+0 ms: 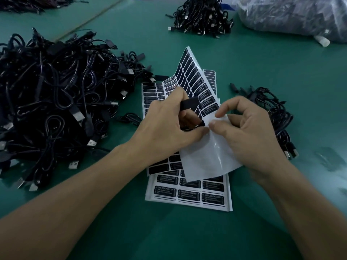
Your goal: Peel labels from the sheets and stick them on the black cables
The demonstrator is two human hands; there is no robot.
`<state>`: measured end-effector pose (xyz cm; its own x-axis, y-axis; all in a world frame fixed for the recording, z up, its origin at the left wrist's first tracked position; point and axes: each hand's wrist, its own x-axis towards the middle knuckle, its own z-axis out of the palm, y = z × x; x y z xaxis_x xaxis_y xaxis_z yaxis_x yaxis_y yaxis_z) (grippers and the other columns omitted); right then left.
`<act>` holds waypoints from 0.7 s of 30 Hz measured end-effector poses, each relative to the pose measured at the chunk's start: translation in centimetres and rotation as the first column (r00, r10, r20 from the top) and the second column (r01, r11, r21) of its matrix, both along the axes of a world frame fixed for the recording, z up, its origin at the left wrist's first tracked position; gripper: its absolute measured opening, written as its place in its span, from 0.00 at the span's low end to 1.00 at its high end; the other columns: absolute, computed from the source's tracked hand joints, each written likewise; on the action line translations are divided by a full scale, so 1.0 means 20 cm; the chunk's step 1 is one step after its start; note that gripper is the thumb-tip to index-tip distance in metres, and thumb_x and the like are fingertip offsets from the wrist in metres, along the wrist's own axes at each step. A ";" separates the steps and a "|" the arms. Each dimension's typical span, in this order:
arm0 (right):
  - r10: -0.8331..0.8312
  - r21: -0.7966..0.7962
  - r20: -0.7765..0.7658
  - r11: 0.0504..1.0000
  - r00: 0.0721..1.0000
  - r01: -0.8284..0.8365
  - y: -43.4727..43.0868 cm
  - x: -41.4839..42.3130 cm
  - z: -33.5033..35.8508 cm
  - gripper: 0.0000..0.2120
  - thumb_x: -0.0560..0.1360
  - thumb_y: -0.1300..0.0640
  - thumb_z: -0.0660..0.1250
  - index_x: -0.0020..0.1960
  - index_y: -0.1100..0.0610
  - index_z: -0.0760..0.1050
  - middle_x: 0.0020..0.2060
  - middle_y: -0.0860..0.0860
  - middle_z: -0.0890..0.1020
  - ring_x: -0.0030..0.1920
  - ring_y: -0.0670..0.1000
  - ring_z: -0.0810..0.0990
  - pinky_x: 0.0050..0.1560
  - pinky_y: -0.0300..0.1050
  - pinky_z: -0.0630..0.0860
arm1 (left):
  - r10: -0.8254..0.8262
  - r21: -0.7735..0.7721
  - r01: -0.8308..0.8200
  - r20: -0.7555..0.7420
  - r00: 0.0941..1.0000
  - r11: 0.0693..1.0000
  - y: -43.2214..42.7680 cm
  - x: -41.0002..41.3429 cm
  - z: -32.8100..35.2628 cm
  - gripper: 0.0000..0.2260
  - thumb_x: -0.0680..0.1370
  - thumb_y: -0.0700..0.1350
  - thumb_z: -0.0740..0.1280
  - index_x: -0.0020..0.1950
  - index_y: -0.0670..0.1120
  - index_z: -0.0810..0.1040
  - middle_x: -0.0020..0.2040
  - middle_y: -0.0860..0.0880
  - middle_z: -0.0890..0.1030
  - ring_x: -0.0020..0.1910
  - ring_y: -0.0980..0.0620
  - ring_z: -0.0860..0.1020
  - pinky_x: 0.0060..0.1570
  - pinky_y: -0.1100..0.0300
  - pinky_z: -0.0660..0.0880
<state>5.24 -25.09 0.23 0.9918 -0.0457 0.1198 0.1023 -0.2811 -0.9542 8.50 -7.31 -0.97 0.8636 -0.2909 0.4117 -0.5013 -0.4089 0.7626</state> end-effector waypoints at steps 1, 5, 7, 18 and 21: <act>-0.003 -0.002 -0.007 1.000 1.000 0.003 0.00 0.00 0.00 0.11 0.74 0.65 0.71 0.42 0.51 0.75 0.36 0.64 0.81 0.32 0.65 0.76 0.35 0.55 0.73 | 0.008 0.005 -0.008 0.008 1.000 1.000 0.00 0.00 0.00 0.20 0.69 0.49 0.80 0.45 0.46 0.69 0.41 0.57 0.85 0.38 0.58 0.83 0.40 0.52 0.81; 0.019 -0.085 -0.021 0.996 1.000 -0.020 0.00 0.00 -0.02 0.07 0.75 0.59 0.71 0.45 0.48 0.76 0.36 0.60 0.83 0.36 0.65 0.81 0.33 0.61 0.76 | 0.020 0.021 -0.020 0.017 1.000 1.000 0.00 0.00 0.01 0.20 0.67 0.54 0.80 0.43 0.52 0.68 0.42 0.55 0.84 0.39 0.55 0.83 0.39 0.49 0.81; 0.044 -0.115 -0.021 0.992 0.999 -0.046 0.01 0.00 -0.02 0.05 0.75 0.56 0.71 0.46 0.48 0.76 0.34 0.57 0.84 0.36 0.66 0.81 0.34 0.62 0.76 | 0.012 0.057 -0.013 0.021 1.000 0.998 0.00 0.00 0.02 0.21 0.68 0.54 0.80 0.44 0.52 0.68 0.42 0.57 0.83 0.39 0.57 0.83 0.39 0.51 0.81; -0.054 0.095 -0.036 0.994 0.998 0.058 0.02 0.01 -0.01 0.15 0.76 0.65 0.70 0.37 0.48 0.74 0.32 0.58 0.75 0.32 0.52 0.68 0.31 0.47 0.65 | 0.060 0.053 -0.065 0.085 0.995 0.996 -0.01 -0.01 0.02 0.20 0.70 0.51 0.79 0.40 0.52 0.67 0.42 0.54 0.85 0.38 0.53 0.82 0.35 0.53 0.77; -0.036 0.089 -0.058 0.995 0.998 0.041 0.03 0.01 -0.01 0.13 0.76 0.64 0.71 0.39 0.49 0.74 0.33 0.57 0.77 0.33 0.52 0.70 0.33 0.48 0.67 | 0.065 0.012 -0.066 0.069 0.995 0.998 -0.01 -0.02 0.01 0.19 0.70 0.50 0.80 0.40 0.52 0.67 0.40 0.52 0.85 0.39 0.57 0.83 0.37 0.51 0.80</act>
<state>5.39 -24.54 0.08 0.9940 -0.0923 0.0578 0.0387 -0.1965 -0.9797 8.11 -7.53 -0.72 0.8507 -0.2409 0.4672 -0.5243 -0.4530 0.7210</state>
